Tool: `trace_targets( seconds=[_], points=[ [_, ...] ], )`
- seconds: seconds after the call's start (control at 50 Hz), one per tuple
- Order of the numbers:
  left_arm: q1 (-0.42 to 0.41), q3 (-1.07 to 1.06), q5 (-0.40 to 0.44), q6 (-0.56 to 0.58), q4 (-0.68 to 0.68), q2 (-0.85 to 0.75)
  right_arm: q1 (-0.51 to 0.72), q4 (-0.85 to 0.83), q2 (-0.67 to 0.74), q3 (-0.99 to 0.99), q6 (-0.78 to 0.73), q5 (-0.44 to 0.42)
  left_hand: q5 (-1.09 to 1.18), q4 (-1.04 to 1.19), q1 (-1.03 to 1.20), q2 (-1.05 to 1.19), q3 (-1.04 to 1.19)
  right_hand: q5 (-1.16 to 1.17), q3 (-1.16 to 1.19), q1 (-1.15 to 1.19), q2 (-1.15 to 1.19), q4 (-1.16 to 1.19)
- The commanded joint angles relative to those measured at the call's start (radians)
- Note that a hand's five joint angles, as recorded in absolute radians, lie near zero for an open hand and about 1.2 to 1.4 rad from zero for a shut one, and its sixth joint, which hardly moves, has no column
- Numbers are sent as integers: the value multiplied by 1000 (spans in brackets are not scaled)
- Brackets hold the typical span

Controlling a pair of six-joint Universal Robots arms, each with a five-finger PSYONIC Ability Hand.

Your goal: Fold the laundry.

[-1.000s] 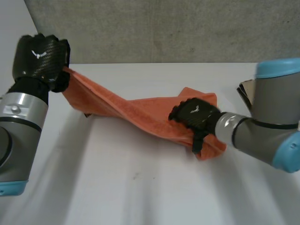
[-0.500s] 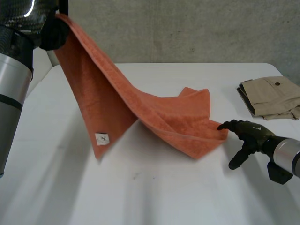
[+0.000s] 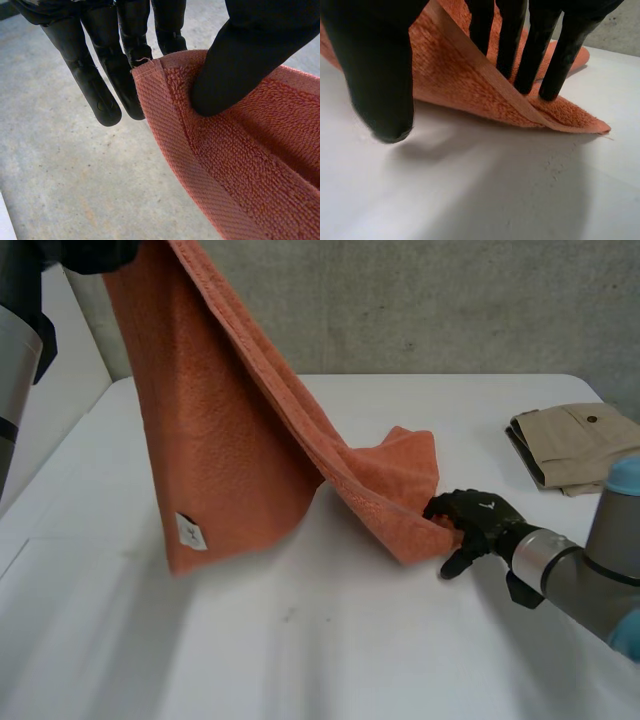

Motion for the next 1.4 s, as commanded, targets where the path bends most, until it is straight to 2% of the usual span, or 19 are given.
trace_targets(
  seconds=[0.02,0.12,0.18,0.28,0.3,0.36,0.5,0.58,0.66,0.68,0.8,0.86,0.94,0.98,1.04,1.1,1.18,1.26,1.4],
  points=[
    [1,5,-19,0,-3,26,22,-28,79,-104,28,53,250,195,249,197,201,838,815,889,806,817],
    [22,3,-20,0,-3,34,16,-27,33,-135,36,89,250,195,249,197,201,838,815,889,806,817],
    [68,-3,-19,5,-4,37,-23,-5,-63,-152,-25,83,250,195,249,197,201,838,815,889,806,817],
    [197,-20,-10,2,-23,40,-165,193,-334,-173,-298,24,250,195,249,197,201,838,815,889,806,817],
    [247,-29,-7,2,-35,39,-179,227,-369,-183,-346,15,250,195,249,197,201,838,815,889,806,817],
    [301,-41,1,0,-67,37,-217,339,-477,-233,-504,-11,250,195,249,197,201,838,815,889,806,817],
    [346,-104,102,14,-158,-9,-198,493,-584,-356,-578,7,250,195,249,197,201,838,815,889,806,817],
    [347,-112,153,31,-244,-81,-195,603,-570,-422,-582,13,250,195,249,197,201,838,815,889,806,817],
    [344,-92,159,77,-308,-185,-152,740,-437,-508,-616,62,250,195,249,197,201,838,815,889,806,817],
    [343,-84,159,92,-314,-208,-120,792,-357,-553,-636,90,250,195,249,197,201,838,815,889,806,817],
    [321,14,151,228,-316,-449,-70,887,-127,-690,-678,165,250,195,249,197,201,838,815,889,806,817],
    [305,88,153,248,-308,-558,-55,869,-15,-758,-665,181,250,195,249,197,201,838,815,889,806,817],
    [297,209,153,250,-201,-667,-11,733,102,-882,-609,187,250,195,249,197,201,838,815,889,806,817],
    [295,264,153,249,-71,-704,19,562,158,-972,-555,202,250,195,249,197,201,838,815,889,806,817],
    [298,322,145,250,165,-727,31,412,176,-1026,-529,217,250,195,249,197,201,838,815,889,806,817],
    [297,381,131,250,442,-725,33,85,170,-1088,-488,250,250,195,249,197,201,838,815,889,806,817],
    [294,436,125,230,596,-715,36,-195,134,-1103,-466,271,250,195,249,197,201,838,815,889,806,817],
    [297,465,90,151,601,-690,36,-255,104,-1100,-458,273,250,195,249,197,201,838,815,889,806,817],
    [332,401,75,28,537,-653,36,-104,100,-1042,-443,259,250,195,249,197,201,838,815,889,806,817]
  ],
)
